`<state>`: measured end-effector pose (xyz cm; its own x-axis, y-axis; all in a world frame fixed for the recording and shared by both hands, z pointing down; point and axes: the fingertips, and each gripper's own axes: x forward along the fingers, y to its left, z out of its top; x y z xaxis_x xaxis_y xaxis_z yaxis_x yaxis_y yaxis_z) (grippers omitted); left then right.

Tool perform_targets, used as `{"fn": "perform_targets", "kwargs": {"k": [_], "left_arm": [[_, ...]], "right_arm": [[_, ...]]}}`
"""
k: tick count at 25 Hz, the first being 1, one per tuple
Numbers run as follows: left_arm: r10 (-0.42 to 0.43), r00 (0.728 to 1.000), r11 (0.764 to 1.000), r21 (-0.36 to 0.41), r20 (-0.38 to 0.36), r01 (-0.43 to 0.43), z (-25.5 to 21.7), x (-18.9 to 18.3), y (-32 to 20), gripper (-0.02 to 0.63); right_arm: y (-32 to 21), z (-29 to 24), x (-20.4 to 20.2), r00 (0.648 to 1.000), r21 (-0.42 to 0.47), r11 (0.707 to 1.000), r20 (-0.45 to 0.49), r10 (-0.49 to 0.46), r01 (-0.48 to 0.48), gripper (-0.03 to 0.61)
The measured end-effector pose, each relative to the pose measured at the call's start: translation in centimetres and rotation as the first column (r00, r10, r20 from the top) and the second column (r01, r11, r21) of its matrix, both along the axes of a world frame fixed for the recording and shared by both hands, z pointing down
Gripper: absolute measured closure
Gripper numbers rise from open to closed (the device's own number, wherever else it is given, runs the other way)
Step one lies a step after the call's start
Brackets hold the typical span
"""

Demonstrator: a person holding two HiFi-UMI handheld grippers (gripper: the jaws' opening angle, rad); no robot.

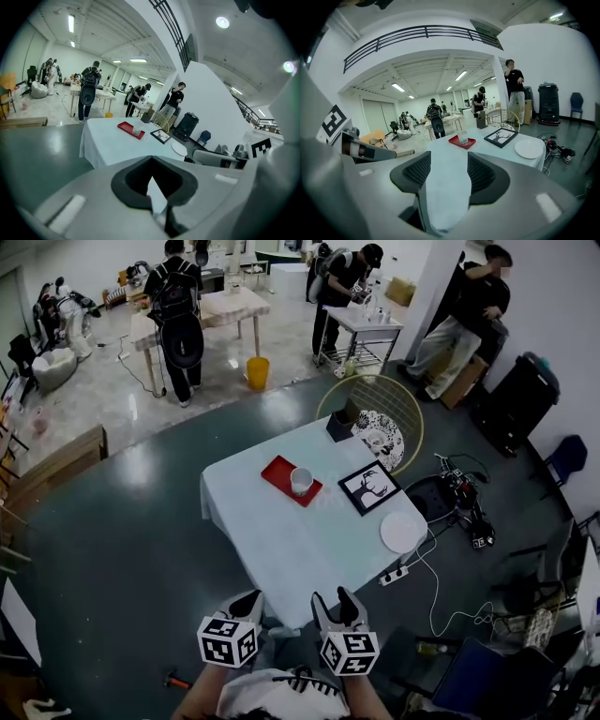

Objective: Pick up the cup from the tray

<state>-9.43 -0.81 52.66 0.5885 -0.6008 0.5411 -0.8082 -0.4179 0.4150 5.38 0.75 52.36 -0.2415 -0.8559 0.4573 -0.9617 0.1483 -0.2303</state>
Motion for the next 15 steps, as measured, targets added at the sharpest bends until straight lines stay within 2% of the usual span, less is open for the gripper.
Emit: {"fn": "perform_targets", "kwargs": {"k": [5,9,15], "left_arm": [[0.050,0.999,0.999,0.008,-0.007,-0.050,-0.1,-0.6,-3.7,0.614],[0.090,0.996,0.996,0.020,-0.006,-0.090,-0.8,-1.2,-5.8,0.614],[0.114,0.993,0.993,0.040,-0.021,-0.113,-1.5,-1.3,-8.3,0.614]], "right_arm": [[-3.1,-0.1,-0.5,0.999,-0.003,0.999,-0.011,0.052,-0.052,0.316],[-5.4,-0.8,-1.6,0.992,0.012,0.993,0.043,0.116,-0.116,0.316],[-8.7,-2.3,-3.1,0.996,0.060,0.995,-0.025,0.082,-0.081,0.274]]}}
